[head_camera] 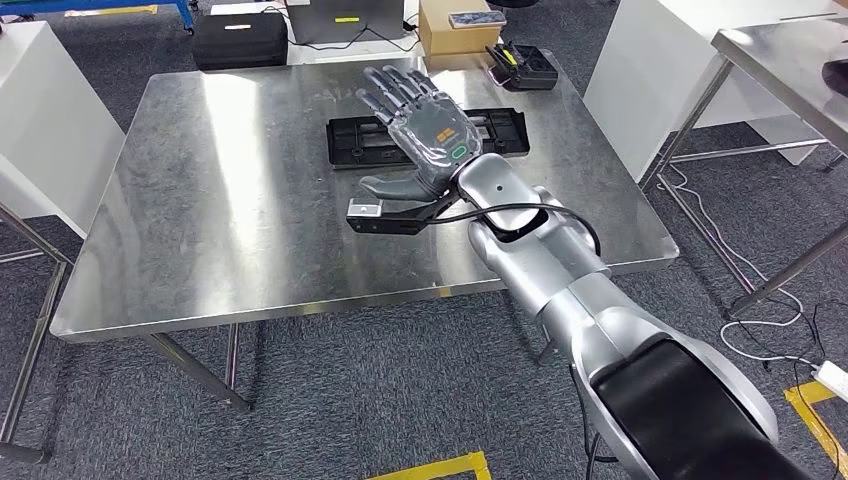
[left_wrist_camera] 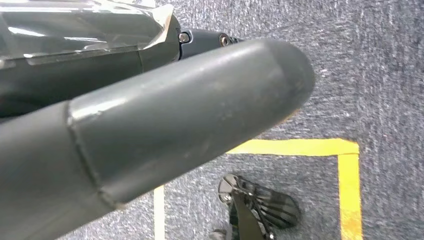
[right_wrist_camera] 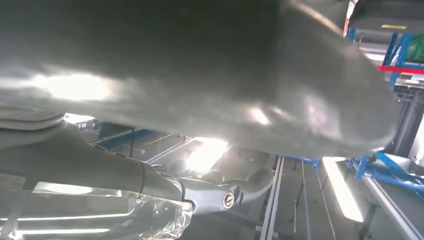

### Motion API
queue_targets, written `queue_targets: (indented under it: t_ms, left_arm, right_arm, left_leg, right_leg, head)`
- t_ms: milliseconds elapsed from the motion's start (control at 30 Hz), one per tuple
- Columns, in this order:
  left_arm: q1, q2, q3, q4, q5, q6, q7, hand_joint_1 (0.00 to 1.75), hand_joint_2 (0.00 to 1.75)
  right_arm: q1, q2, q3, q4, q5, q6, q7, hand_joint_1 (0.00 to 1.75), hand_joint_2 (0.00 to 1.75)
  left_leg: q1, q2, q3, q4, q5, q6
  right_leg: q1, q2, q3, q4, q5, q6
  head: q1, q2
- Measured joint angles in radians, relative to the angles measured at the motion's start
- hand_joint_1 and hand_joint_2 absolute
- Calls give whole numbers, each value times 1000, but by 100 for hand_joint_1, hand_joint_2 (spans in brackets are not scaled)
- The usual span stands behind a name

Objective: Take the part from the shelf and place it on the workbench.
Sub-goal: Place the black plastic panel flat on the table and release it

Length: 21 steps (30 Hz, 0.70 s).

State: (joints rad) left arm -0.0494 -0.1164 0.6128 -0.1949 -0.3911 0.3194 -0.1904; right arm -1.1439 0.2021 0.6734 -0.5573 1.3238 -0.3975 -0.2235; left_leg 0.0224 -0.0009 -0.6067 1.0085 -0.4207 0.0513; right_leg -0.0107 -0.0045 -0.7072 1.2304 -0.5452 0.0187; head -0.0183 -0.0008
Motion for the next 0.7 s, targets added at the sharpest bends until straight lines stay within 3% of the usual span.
queue_targets:
  t_ms: [67,100,167,233,300,367,400,467,533,567,600,700]
  left_arm:
    - [0,0,1,0,-3,0,0,0,0]
    - [0,0,2,0,-5,2,-1,0,0]
    - [0,-1,2,0,-7,4,-4,0,0]
    - [0,-1,3,0,-8,7,-8,0,0]
    - [1,-1,5,0,-9,10,-9,0,0]
    - [2,-1,8,0,-10,12,-9,0,0]
    - [2,-1,9,0,-10,13,-9,0,0]
    - [3,-2,11,0,-11,14,-9,0,0]
    - [3,-2,13,0,-12,15,-8,0,0]
    - [3,-2,14,0,-13,15,-8,0,0]
    - [4,-2,14,0,-14,15,-8,0,0]
    - [6,-2,16,0,-16,15,-7,0,0]
  right_arm:
    - [4,-2,0,0,0,0,0,0,131]
    - [5,-2,0,0,0,0,0,0,175]
    - [2,-1,0,0,-1,0,0,0,87]
    - [-4,3,0,-1,-7,0,0,0,0]
    - [-7,5,-1,-1,-16,-1,-1,0,0]
    - [-8,7,-1,-1,-23,-2,-2,0,0]
    - [-9,8,-2,-1,-24,-2,-2,0,0]
    - [-10,10,-2,0,-26,-3,-2,0,0]
    - [-6,10,-2,1,-28,-3,-3,0,0]
    - [-3,10,-2,2,-29,-3,-3,0,0]
    - [0,10,-2,3,-30,-3,-3,0,0]
    - [1,10,-3,4,-34,-6,-3,0,0]
  left_leg:
    - [-2,0,-26,1,19,-2]
    - [-2,0,-37,1,27,-4]
    - [-3,-1,-55,2,42,-12]
    - [-5,-1,-65,2,57,-24]
    - [-5,0,-68,-1,70,-36]
    - [0,0,-74,5,64,-47]
    - [2,0,-83,24,43,-52]
    - [5,-1,-121,129,-38,-59]
    - [6,-2,-161,257,-101,-66]
    - [6,-2,-163,285,-106,-68]
    - [7,-2,-146,272,-91,-68]
    - [11,-30,-25,89,-21,-61]
  right_leg:
    - [-1,0,-1,62,-18,10]
    - [-2,0,24,42,-5,18]
    - [-1,0,121,-86,24,24]
    - [5,1,198,-205,28,15]
    - [10,2,206,-237,26,2]
    - [2,3,203,-241,37,-15]
    - [-2,2,202,-243,44,-26]
    - [-3,4,194,-243,57,-42]
    - [0,10,185,-242,64,-45]
    - [1,15,182,-241,67,-43]
    - [1,21,181,-241,69,-41]
    - [2,42,177,-236,70,-36]
  head:
    - [0,0]
    - [0,0]
    - [0,0]
    - [-2,0]
    - [-4,0]
    - [-5,0]
    - [-7,0]
    - [-10,0]
    - [-10,0]
    - [-10,0]
    - [-10,0]
    - [-9,0]
